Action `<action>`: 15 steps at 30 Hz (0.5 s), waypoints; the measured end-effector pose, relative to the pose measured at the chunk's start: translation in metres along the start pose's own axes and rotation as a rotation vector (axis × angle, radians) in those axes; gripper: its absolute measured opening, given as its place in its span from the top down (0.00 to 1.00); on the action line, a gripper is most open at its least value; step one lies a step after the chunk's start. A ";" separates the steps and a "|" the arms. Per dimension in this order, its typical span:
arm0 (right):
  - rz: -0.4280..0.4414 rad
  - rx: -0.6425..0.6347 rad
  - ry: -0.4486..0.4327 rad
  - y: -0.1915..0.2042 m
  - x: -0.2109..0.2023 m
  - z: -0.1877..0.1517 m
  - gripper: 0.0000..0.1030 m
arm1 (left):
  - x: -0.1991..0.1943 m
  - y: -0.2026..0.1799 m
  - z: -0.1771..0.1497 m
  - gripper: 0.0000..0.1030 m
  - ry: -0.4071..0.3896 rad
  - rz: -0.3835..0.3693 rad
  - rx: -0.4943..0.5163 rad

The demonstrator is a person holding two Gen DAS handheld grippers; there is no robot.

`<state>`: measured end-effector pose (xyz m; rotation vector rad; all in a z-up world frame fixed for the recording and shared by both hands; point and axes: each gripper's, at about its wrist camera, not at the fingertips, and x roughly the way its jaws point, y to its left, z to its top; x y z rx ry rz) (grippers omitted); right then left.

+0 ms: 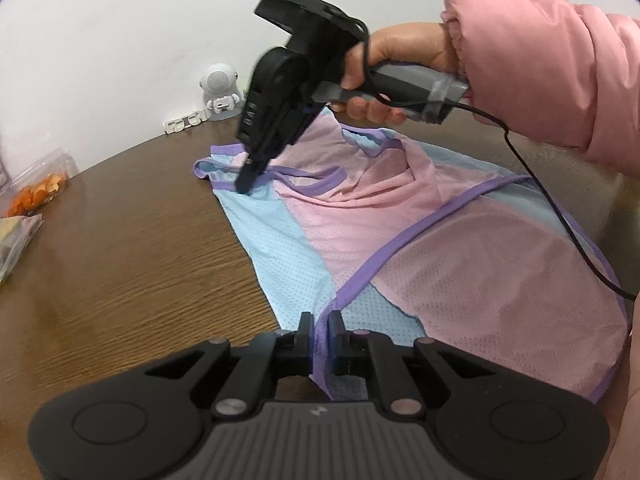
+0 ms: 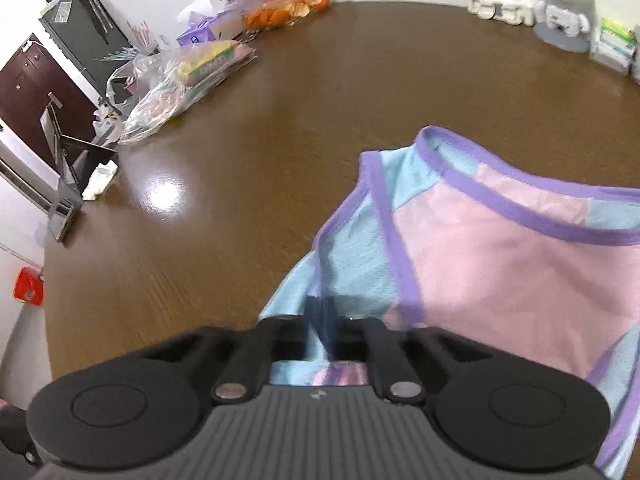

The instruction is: Fold clothes

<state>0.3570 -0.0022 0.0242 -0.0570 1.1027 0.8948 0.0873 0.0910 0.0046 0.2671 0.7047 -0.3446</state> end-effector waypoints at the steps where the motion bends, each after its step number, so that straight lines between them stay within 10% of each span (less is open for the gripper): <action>1: 0.005 0.003 -0.005 0.001 0.002 0.002 0.99 | 0.001 0.000 0.000 0.94 0.001 0.001 0.002; 15: 0.079 0.065 -0.072 0.007 0.029 0.020 0.93 | -0.005 -0.002 -0.003 0.94 0.002 -0.008 -0.009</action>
